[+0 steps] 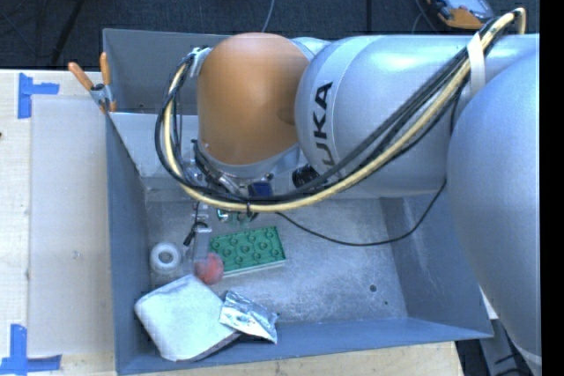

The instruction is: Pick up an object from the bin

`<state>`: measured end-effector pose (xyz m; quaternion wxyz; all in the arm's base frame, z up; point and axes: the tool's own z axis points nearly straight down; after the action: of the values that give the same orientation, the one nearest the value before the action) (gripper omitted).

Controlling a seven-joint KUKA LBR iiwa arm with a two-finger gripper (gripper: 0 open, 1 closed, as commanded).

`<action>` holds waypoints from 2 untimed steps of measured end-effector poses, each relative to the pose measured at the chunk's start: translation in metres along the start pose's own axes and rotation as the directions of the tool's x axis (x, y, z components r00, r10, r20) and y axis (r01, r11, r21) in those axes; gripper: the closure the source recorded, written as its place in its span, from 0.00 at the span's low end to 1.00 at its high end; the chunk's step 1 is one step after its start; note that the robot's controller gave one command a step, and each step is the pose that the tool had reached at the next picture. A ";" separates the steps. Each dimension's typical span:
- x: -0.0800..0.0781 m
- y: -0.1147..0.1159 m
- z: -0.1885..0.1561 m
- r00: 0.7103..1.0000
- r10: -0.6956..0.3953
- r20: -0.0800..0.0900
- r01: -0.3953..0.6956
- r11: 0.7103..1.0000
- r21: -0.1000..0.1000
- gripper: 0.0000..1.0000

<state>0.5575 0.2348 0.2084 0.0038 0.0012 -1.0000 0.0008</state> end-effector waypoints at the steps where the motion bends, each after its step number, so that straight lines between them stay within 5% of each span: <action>1: 0.017 -0.056 0.060 0.997 -0.071 0.000 0.071 0.997 0.003 0.00; 2: -0.021 -0.115 0.139 1.000 -0.004 0.001 0.004 1.000 0.002 0.00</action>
Offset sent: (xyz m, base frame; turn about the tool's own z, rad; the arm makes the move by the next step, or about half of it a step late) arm -0.0164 -0.0527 -0.0558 -0.0739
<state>0.5774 0.1197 0.0691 0.0031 0.0033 -1.0000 0.0015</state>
